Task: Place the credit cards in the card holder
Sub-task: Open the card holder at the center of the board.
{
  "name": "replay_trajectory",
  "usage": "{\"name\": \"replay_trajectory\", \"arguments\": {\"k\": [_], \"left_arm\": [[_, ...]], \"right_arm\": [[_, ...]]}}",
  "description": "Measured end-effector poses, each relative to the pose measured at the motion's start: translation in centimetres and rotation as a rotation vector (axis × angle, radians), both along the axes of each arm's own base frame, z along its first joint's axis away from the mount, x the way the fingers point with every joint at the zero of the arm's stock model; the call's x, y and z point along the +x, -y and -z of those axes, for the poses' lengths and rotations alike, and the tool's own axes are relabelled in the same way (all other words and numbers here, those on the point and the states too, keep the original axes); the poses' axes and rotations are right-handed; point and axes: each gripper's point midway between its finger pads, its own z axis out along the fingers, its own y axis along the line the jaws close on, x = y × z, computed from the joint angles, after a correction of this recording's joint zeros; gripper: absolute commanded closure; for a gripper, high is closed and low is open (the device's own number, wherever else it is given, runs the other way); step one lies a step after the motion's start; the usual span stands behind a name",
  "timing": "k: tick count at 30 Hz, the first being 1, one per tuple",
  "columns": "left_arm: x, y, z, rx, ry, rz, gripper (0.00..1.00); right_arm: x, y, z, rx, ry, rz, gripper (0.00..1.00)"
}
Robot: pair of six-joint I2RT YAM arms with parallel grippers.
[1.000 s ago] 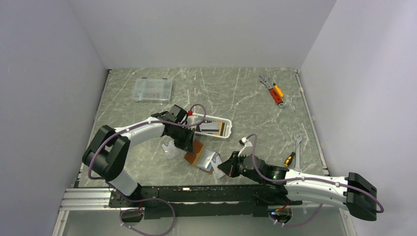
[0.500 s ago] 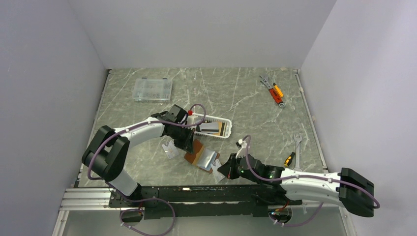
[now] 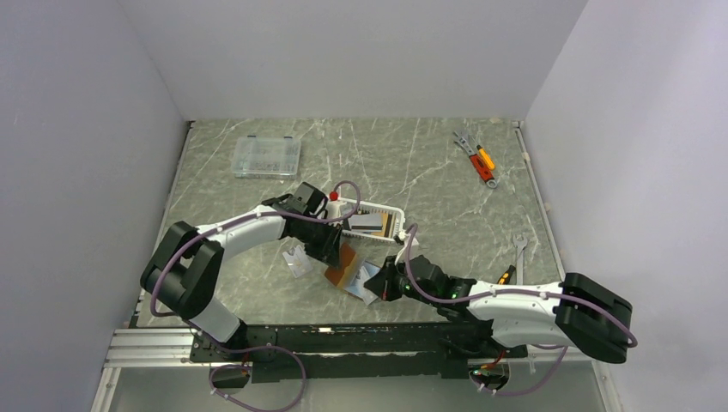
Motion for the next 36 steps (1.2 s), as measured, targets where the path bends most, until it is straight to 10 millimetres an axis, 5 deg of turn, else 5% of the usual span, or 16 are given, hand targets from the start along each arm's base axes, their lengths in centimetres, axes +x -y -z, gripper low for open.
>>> {"name": "replay_trajectory", "arguments": {"k": [18,27,31,36], "left_arm": [[1.1,-1.0,-2.0,-0.135,-0.024,-0.031,0.68],[0.5,-0.2,-3.5,-0.248,-0.065,0.008,0.57],[0.4,-0.2,-3.3,-0.248,-0.065,0.010,0.50],[0.4,-1.0,-2.0,-0.181,-0.046,-0.005,0.55]], "right_arm": [[0.8,-2.7,-0.1,0.027,-0.001,-0.099,1.00],[1.1,-3.7,-0.3,0.030,-0.003,-0.123,1.00],[1.2,-3.6,-0.3,0.030,-0.003,-0.119,1.00],[1.3,-3.7,-0.3,0.033,-0.002,-0.118,1.00]]}}
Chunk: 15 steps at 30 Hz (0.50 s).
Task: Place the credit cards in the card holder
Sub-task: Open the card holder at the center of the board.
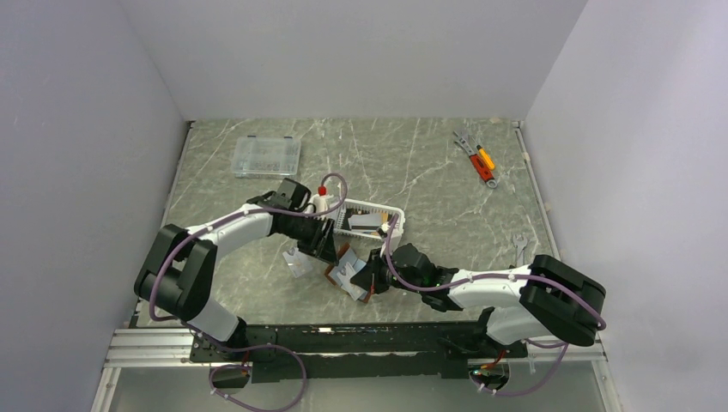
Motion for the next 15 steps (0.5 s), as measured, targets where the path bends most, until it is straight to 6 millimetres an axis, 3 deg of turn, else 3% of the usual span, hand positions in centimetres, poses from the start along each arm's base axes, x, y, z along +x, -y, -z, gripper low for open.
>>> {"name": "replay_trajectory", "arguments": {"k": [6,10,15], "left_arm": [[-0.8,0.3,1.7,0.092,0.026,0.042,0.60],[-1.4,0.6,2.6,0.140,0.030,0.084,0.69],[-1.1,0.3,2.9,0.175,0.046,0.080,0.76]], "right_arm": [[0.1,-0.1,-0.2,0.009,0.005,0.001,1.00],[0.1,0.0,-0.1,0.007,0.004,0.003,1.00],[-0.2,1.1,0.3,0.001,-0.003,0.015,1.00]]}}
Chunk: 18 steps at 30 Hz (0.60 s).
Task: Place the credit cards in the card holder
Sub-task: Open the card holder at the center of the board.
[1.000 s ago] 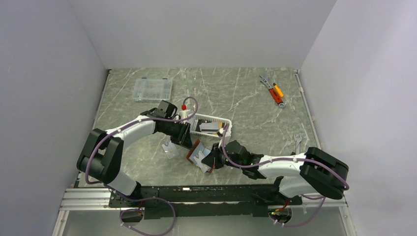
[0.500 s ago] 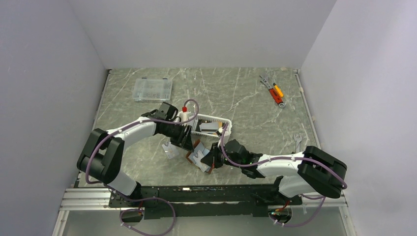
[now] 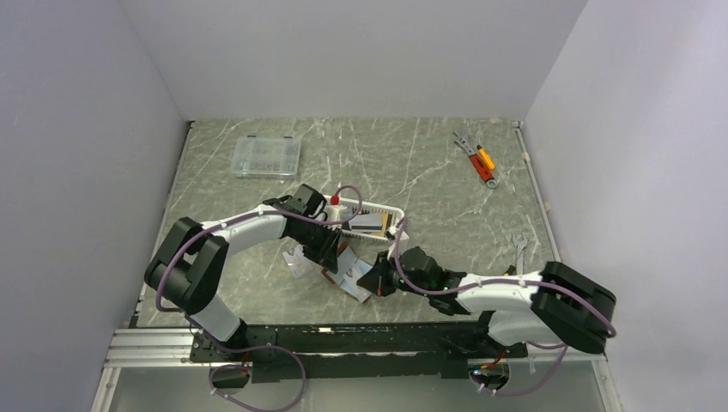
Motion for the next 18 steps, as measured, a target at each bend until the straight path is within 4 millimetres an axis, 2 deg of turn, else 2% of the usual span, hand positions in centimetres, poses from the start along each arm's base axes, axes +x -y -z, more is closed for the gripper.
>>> {"name": "replay_trajectory", "arguments": {"k": [9,13,18], "left_arm": [[0.3,-0.1,-0.2,-0.002,0.010,-0.010,0.76],[0.3,-0.1,-0.2,-0.002,0.008,-0.014,0.75],[0.3,-0.1,-0.2,-0.002,0.007,-0.016,0.75]], "right_arm": [[-1.8,4.8,-0.3,0.038,-0.001,0.071,1.00],[-2.2,5.9,0.7,0.010,-0.030,0.092,1.00],[-2.7,6.4,2.6,-0.051,-0.080,0.095,1.00]]}}
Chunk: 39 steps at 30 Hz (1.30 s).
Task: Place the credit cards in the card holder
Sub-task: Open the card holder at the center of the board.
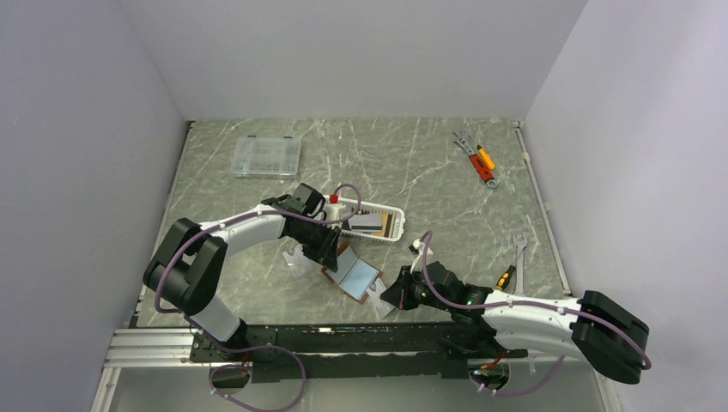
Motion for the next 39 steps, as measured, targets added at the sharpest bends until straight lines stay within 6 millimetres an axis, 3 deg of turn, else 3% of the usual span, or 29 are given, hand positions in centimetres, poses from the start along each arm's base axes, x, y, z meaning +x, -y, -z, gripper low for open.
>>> {"name": "replay_trajectory", "arguments": {"k": [3,15,27,39], "left_arm": [[0.0,0.0,0.0,0.000,0.000,0.000,0.75],[0.0,0.0,0.0,-0.001,0.001,0.000,0.76],[0.1,0.0,-0.4,-0.008,0.011,0.000,0.76],[0.1,0.1,-0.7,-0.014,0.021,0.000,0.77]], "right_arm": [[-0.3,0.1,0.7,-0.020,-0.023,-0.008,1.00],[-0.4,-0.1,0.5,-0.008,-0.023,-0.013,1.00],[-0.3,-0.2,-1.1,0.033,0.014,-0.022,1.00],[-0.4,0.0,0.5,-0.014,-0.016,-0.021,1.00]]}}
